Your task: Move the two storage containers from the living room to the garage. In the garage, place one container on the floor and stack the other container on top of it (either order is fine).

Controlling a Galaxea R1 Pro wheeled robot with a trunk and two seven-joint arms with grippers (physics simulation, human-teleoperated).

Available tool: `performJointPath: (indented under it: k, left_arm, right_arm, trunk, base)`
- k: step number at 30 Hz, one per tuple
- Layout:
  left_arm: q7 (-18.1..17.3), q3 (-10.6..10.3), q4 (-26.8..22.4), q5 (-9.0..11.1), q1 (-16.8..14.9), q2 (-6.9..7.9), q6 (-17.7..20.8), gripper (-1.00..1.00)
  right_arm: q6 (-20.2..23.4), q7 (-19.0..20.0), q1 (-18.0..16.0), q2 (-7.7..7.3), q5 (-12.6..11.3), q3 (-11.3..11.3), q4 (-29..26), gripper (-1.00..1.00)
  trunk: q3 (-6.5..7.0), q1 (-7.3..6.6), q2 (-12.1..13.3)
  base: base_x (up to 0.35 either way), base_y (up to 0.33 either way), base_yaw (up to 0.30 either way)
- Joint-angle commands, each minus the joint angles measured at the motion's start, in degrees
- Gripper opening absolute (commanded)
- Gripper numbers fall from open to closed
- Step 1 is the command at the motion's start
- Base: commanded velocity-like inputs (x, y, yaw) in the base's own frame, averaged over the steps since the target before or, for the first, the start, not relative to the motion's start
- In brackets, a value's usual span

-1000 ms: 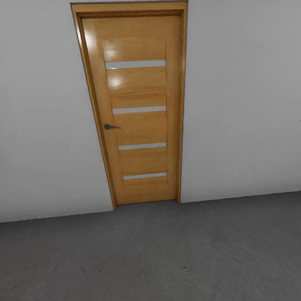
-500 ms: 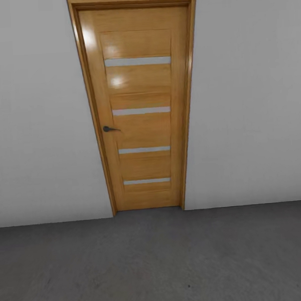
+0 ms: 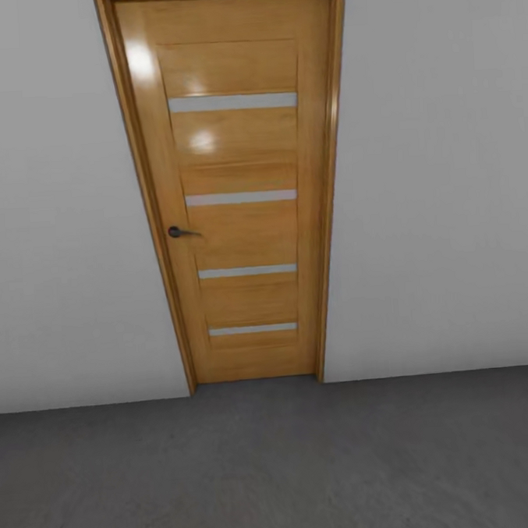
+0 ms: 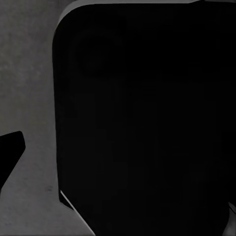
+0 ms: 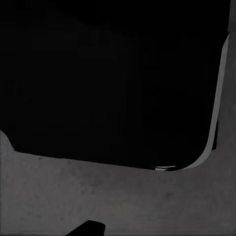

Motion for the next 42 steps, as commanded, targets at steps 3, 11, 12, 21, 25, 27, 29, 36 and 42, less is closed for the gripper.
performJointPath:
  k: [3,11,12,21,25,27,29,36,42]
  left_arm:
    - [0.0,0.0,0.0,0.3,0.0,0.01,0.0,1.00]
    - [0.0,0.0,0.0,0.3,0.0,0.03,0.0,1.00]
    - [0.0,0.0,0.0,0.3,0.0,0.03,0.0,1.00]
    - [0.0,0.0,0.0,0.3,0.0,0.03,0.0,1.00]
    - [0.0,0.0,0.0,0.3,0.0,0.03,0.0,1.00]
    - [0.0,0.0,0.0,0.3,0.0,0.03,0.0,1.00]
    - [0.0,0.0,-0.1,0.3,0.0,0.03,0.0,1.00]
    - [0.0,0.0,0.0,0.3,0.0,0.02,-0.1,1.00]
    - [0.0,0.0,0.0,0.3,0.0,0.03,-0.3,1.00]
  right_arm:
    - [-0.3,0.0,0.0,0.16,0.3,0.1,0.0,1.00]
    - [-0.7,-0.1,0.0,-0.11,0.5,-0.1,0.0,1.00]
    - [-0.7,-0.1,0.0,-0.12,0.4,-0.1,0.0,1.00]
    - [-0.7,-0.1,0.0,-0.14,0.4,0.1,0.0,1.00]
    - [-0.7,-0.1,0.0,-0.09,0.4,0.1,0.0,1.00]
    - [-0.7,-0.1,0.0,-0.07,0.3,0.0,0.0,1.00]
    - [-0.7,-0.1,0.0,-0.08,0.3,0.0,0.0,1.00]
    - [-0.6,0.0,0.0,-0.33,0.5,0.2,0.0,1.00]
    - [-0.6,-0.1,0.0,-0.40,0.4,0.2,0.0,1.00]
  trunk:
    - [-0.05,0.03,0.0]
    - [-0.05,0.03,0.0]
    - [-0.05,0.03,0.0]
    - [-0.05,0.03,0.0]
    - [-0.05,0.03,0.0]
    - [-0.05,0.03,0.0]
    - [-0.05,0.03,0.0]
    - [-0.05,0.03,0.0]
    - [-0.05,0.03,0.0]
  base:
    - [0.322,-0.084,0.000]
    - [0.322,-0.059,0.154]
    - [0.322,-0.014,0.251]
    - [0.322,-0.004,0.264]
    - [0.322,0.000,0.229]
    - [0.322,0.000,0.092]
    - [0.322,0.000,0.043]
    - [0.322,0.000,0.003]
    - [0.322,0.000,0.000]
